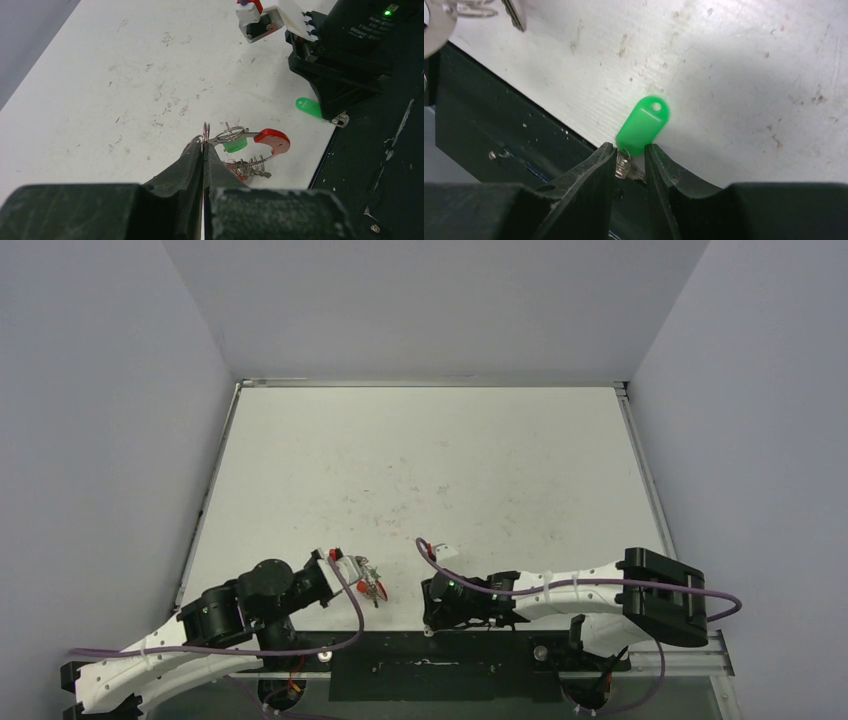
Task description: Put the keys on the keyring
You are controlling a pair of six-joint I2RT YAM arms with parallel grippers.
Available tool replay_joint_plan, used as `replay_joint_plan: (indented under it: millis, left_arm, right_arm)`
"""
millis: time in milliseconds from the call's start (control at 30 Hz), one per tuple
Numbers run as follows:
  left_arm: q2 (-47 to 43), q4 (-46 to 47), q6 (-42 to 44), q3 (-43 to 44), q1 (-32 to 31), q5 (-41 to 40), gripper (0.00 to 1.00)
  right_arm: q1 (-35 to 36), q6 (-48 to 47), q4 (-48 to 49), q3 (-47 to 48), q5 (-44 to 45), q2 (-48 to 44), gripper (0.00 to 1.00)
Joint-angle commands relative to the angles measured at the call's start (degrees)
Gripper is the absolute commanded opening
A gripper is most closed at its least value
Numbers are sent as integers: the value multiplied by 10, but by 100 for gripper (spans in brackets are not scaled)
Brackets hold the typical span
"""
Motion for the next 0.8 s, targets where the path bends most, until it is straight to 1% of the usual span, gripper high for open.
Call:
replay_joint_plan:
  millis: [0, 167, 233, 367, 500, 633, 767]
  left_arm:
    - [-16, 15, 5, 19, -1, 16, 0]
    - [-27, 19, 3, 15, -2, 19, 0]
    - [-29, 19, 3, 15, -2, 18, 0]
    - [-30, 16, 2, 14, -3, 16, 0]
    - [-31, 12, 1, 14, -6, 11, 0]
    - [-30, 14, 0, 14, -7, 9, 0]
    - [-29, 14, 0, 14, -7, 10, 0]
  right_arm:
    - [-33, -11, 14, 18, 20, 24, 28]
    - [-91, -52, 19, 23, 6, 41, 16]
    - [-103, -76, 16, 34, 7, 54, 14]
    - [-128, -125, -4, 68, 1, 81, 14]
    - [-151, -153, -33, 85, 7, 76, 18]
    - [-158, -177, -81, 102, 41, 53, 23]
    - [-161, -188, -105, 113, 40, 31, 35]
